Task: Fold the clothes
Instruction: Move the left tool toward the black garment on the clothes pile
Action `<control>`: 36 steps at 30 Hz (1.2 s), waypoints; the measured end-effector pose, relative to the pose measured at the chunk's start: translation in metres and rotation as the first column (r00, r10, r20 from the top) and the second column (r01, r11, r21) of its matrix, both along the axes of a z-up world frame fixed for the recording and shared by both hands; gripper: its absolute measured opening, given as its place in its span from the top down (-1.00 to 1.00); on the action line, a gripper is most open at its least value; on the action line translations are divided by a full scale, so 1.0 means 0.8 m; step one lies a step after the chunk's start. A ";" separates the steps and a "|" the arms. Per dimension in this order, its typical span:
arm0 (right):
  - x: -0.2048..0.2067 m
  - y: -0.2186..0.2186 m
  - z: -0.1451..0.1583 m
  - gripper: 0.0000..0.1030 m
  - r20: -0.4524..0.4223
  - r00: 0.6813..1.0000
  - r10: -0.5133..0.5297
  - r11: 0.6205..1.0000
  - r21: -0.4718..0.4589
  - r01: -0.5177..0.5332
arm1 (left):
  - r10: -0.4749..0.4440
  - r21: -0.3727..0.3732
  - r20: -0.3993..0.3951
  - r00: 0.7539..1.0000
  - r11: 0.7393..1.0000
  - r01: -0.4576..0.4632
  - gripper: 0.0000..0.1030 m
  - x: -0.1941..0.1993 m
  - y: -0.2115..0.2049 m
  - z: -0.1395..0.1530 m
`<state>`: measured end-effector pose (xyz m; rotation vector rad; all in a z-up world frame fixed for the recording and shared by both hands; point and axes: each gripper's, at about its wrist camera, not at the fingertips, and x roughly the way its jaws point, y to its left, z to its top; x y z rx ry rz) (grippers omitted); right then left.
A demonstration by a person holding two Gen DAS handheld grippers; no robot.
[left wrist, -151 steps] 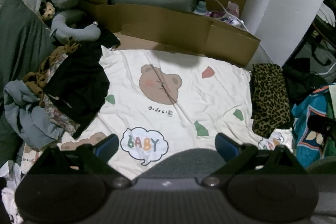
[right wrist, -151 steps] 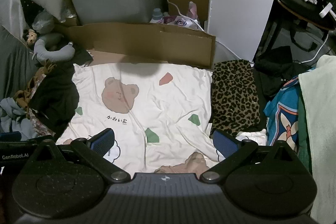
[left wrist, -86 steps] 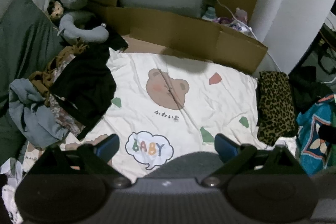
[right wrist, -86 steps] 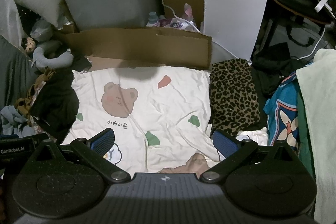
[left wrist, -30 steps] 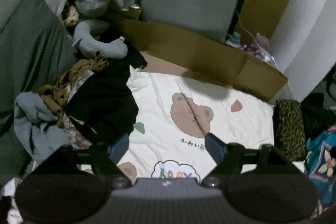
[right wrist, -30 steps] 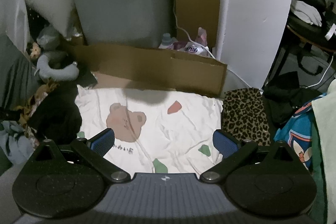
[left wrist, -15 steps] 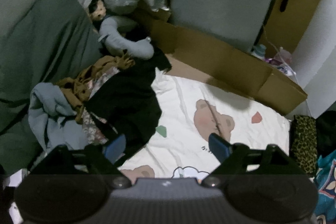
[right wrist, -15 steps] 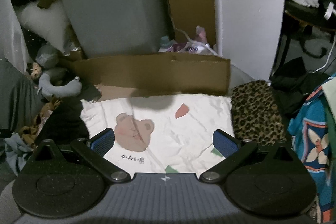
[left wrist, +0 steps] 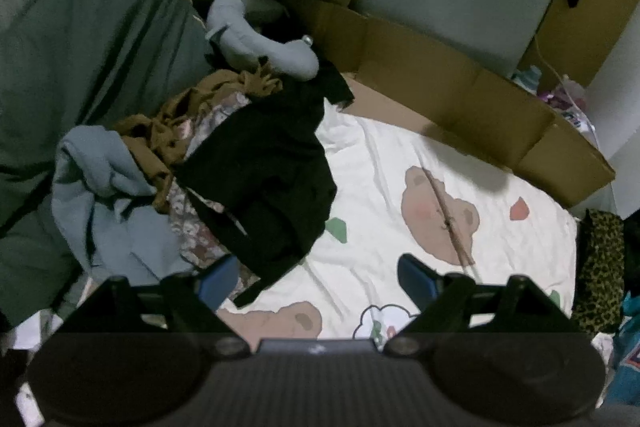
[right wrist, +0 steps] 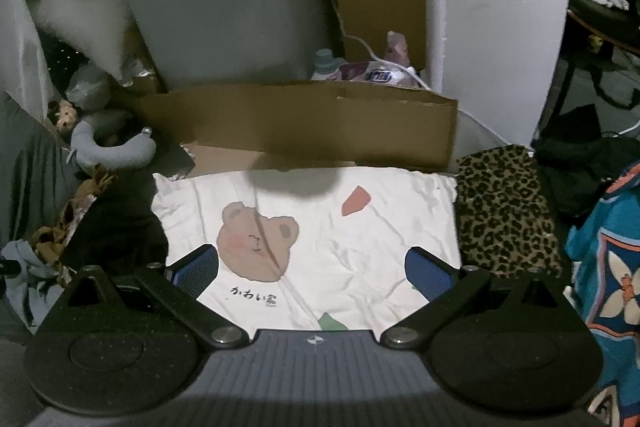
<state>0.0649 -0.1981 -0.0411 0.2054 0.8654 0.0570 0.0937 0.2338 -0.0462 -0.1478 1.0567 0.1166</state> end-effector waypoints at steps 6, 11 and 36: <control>0.019 0.013 -0.022 -0.98 -0.012 1.000 0.022 0.999 0.030 -0.021 | 0.003 -0.015 -0.001 1.000 1.000 -0.003 -0.72 0.009 0.010 -0.029; 0.033 0.019 -0.047 -0.98 -0.024 0.999 0.031 0.997 0.071 -0.029 | 0.036 -0.007 -0.048 0.998 0.999 -0.036 -0.71 0.016 0.019 -0.064; 0.078 0.061 -0.171 -0.97 -0.093 0.990 0.107 0.988 0.124 -0.095 | 0.101 -0.015 -0.054 0.993 0.995 -0.102 -0.62 0.047 0.062 -0.185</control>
